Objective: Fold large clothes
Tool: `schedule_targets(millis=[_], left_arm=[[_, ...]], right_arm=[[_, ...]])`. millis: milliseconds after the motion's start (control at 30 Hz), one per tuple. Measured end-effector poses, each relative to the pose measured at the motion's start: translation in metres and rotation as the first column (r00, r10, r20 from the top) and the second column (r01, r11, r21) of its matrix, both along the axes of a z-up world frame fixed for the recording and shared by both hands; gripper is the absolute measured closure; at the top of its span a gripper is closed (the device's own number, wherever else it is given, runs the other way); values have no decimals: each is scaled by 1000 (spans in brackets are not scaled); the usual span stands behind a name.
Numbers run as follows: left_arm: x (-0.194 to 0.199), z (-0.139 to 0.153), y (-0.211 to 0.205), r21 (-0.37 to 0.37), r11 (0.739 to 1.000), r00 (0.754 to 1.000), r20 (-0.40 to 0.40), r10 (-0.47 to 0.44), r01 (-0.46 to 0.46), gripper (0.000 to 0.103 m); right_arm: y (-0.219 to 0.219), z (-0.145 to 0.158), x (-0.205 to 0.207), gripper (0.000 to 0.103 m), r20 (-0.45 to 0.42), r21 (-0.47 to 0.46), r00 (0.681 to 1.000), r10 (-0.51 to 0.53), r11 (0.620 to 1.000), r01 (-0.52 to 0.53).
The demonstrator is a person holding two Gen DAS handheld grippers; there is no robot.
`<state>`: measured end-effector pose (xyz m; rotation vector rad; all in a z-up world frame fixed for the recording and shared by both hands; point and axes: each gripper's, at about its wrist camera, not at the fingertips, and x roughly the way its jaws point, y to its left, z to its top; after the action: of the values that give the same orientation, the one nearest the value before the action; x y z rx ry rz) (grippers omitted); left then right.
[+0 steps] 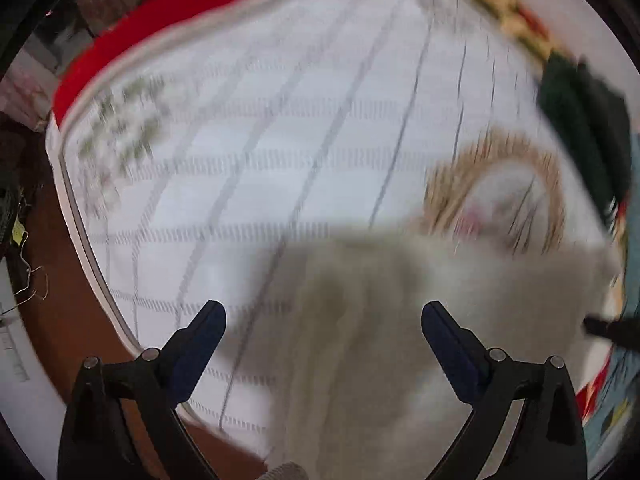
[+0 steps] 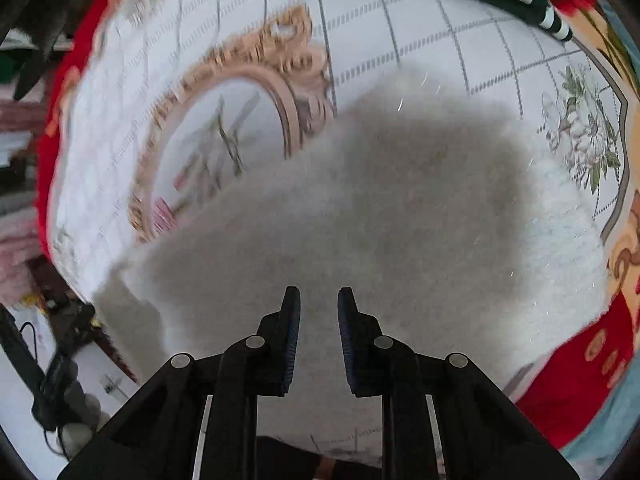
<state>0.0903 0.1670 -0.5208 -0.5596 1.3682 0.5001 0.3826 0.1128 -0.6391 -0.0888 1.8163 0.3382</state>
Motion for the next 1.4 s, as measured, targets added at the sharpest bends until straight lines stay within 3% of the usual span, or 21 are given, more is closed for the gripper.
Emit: schedule_targets(millis=[67,167,367,533,667,733,800,833,867,933,1067,1100,1167,1233,1333,1367,1400], left_arm=[[2,-28,-2,-6,1000,998,-67,11,-12,3],[8,-58,6,-17,999,994,-98,45,-47,0],[28,-60,0,26,1000,998,-68,-10,12,0],[17,-44,7,6,999,999,-34,38,-38,0],[-19,-1,9,5,987,985,65,161,-161,0],[-43,19,5,4,975,970,107,220,-222,0],[-71,32,-7,-1,955,947,130,294,-296,0],[-88,37,-14,-13,939,929,137,343,-344,0],[-99,35,-17,-26,927,917,141,374,-374,0],[-126,31,-31,-65,890,879,145,455,-451,0],[-161,29,-79,-133,821,807,151,570,-555,0],[-167,26,-90,-152,804,791,150,593,-575,0],[-167,9,-109,-229,765,754,151,639,-602,0],[-166,-15,-125,-318,705,704,138,696,-634,0],[-153,-45,-132,-408,645,654,140,743,-646,0],[-147,-51,-131,-402,638,644,141,752,-657,4],[-142,-52,-129,-385,633,627,159,763,-672,16]], right_arm=[[6,-4,-3,82,-12,0,1000,15,1000,-15],[10,-13,-6,82,8,-87,998,55,995,-54],[15,-76,-20,83,-69,-132,995,77,987,-86],[13,-85,-13,84,-108,-109,994,32,993,-44],[8,-49,-19,81,-66,-41,997,45,998,-48],[-4,-25,-23,69,-9,48,1000,-2,999,2],[-15,-17,-21,66,74,69,997,-25,997,20],[-22,-20,-19,66,148,29,989,-18,999,13],[-24,-30,-17,69,168,0,986,-3,1000,3],[-29,-52,-15,69,111,23,993,-33,999,31],[-31,-20,-15,65,120,95,993,-1,995,-11],[-36,-11,-21,57,127,136,992,-8,991,-10],[-42,1,-32,49,125,185,992,-1,983,-22],[-56,5,-37,49,136,200,990,28,978,-55],[-77,4,-36,49,139,198,989,55,977,-82],[-85,2,-39,49,128,199,990,54,977,-79],[-103,1,-33,49,119,200,992,47,977,-71]])
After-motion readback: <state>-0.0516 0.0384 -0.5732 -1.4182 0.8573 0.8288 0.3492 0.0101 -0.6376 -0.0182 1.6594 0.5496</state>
